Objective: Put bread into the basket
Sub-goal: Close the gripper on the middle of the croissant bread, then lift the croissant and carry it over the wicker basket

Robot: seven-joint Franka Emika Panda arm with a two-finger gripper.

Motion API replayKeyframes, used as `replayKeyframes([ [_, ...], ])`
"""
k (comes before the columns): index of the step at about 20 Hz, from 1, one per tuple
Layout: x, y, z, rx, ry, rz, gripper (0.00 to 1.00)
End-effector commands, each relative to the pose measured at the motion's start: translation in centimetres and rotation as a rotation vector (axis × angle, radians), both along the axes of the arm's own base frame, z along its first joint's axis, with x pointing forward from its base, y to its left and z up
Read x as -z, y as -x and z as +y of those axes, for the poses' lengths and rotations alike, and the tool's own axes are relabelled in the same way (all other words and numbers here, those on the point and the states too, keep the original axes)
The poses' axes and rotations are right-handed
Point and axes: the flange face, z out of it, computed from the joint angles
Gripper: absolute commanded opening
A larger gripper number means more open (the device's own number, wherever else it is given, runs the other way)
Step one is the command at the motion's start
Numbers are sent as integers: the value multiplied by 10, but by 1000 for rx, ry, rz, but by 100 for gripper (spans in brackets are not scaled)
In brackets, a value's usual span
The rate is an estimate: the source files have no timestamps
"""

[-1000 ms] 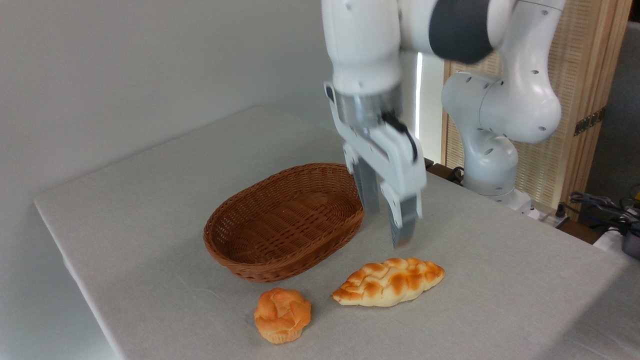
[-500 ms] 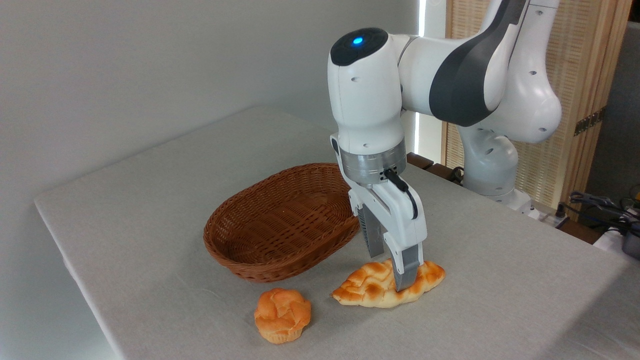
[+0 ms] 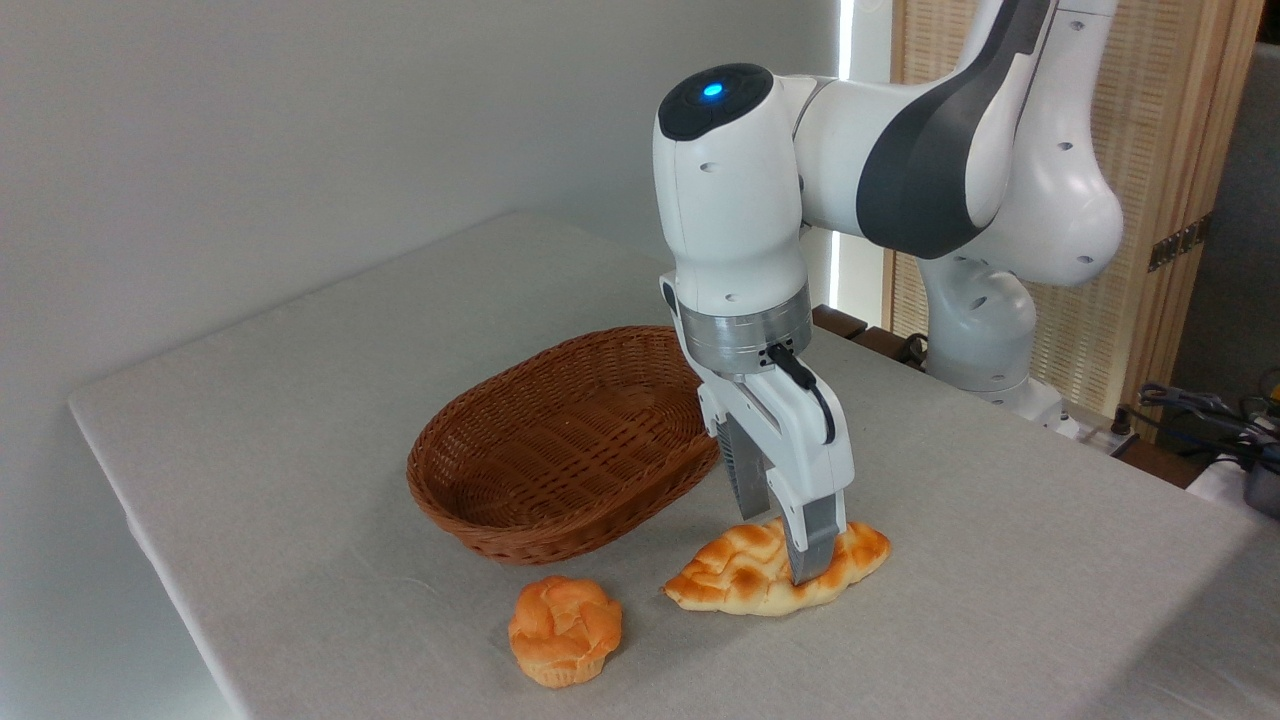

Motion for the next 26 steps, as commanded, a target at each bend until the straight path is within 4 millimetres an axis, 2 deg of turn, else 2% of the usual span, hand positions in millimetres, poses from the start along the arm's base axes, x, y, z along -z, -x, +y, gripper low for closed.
replayKeyframes([
  [1,7,-3,5,19,-10,8,19],
  [5,14,-3,5,20,-9,28,20],
  [11,12,0,2,25,-3,71,19],
  [20,5,-2,1,11,9,62,12],
  [22,-7,-6,2,1,13,53,12],
  [23,-22,-9,2,-10,32,56,12],
  [26,-90,-23,0,-36,85,83,14],
])
